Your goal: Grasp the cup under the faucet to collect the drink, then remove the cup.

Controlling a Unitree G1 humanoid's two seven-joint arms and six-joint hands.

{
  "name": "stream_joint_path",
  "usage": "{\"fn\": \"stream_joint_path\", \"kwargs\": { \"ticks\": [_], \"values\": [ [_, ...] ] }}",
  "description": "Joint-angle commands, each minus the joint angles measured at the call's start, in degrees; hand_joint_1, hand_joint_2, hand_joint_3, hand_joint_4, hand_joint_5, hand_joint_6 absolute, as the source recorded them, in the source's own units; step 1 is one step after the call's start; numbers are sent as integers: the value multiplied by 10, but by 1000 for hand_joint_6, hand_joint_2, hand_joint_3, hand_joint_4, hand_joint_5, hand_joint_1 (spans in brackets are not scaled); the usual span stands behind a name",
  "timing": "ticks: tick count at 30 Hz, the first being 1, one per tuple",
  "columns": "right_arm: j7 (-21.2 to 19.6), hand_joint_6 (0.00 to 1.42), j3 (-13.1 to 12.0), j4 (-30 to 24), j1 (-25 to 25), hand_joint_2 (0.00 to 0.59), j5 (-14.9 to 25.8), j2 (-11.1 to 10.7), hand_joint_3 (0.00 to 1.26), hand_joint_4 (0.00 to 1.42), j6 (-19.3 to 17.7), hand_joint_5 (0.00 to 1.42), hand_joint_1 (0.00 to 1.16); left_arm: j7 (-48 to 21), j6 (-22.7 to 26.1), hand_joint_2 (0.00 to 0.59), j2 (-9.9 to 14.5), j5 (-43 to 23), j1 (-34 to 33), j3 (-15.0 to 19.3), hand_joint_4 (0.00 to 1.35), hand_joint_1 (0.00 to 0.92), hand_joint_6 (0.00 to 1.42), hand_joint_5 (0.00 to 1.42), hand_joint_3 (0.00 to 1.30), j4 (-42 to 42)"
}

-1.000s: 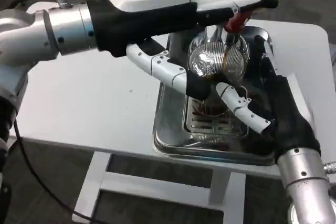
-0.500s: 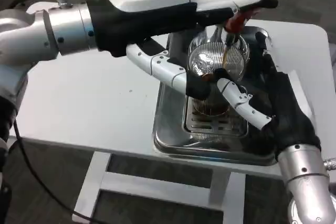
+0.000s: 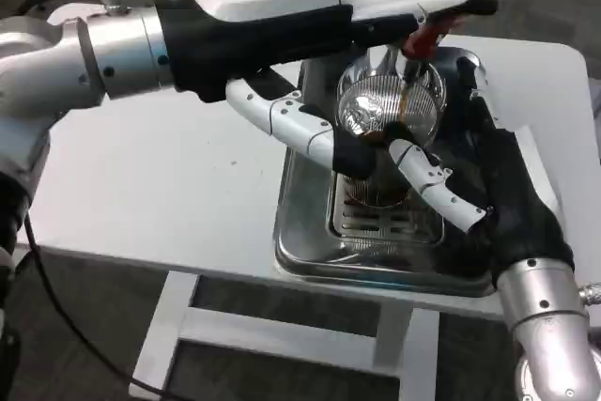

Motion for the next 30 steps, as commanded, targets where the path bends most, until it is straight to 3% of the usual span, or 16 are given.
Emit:
{"fn": "stream_joint_path", "kwargs": {
  "ticks": [1, 16, 30],
  "values": [
    [-5, 1, 2, -8, 9, 314, 4, 3, 0, 0, -8, 0, 509, -57, 18, 30, 12, 61, 45, -39, 0, 0, 271, 0, 70, 10],
    [-3, 1, 4, -25, 20, 315, 3, 5, 0, 0, -4, 0, 506, -58, 38, 30, 16, 42, 47, -30, 0, 0, 271, 0, 70, -8],
    [-2, 1, 5, -38, 27, 318, 2, 5, 0, 0, 0, 0, 508, -88, 82, 38, 7, -33, 45, 16, 0, 0, 270, 0, 47, -19]
  ]
}}
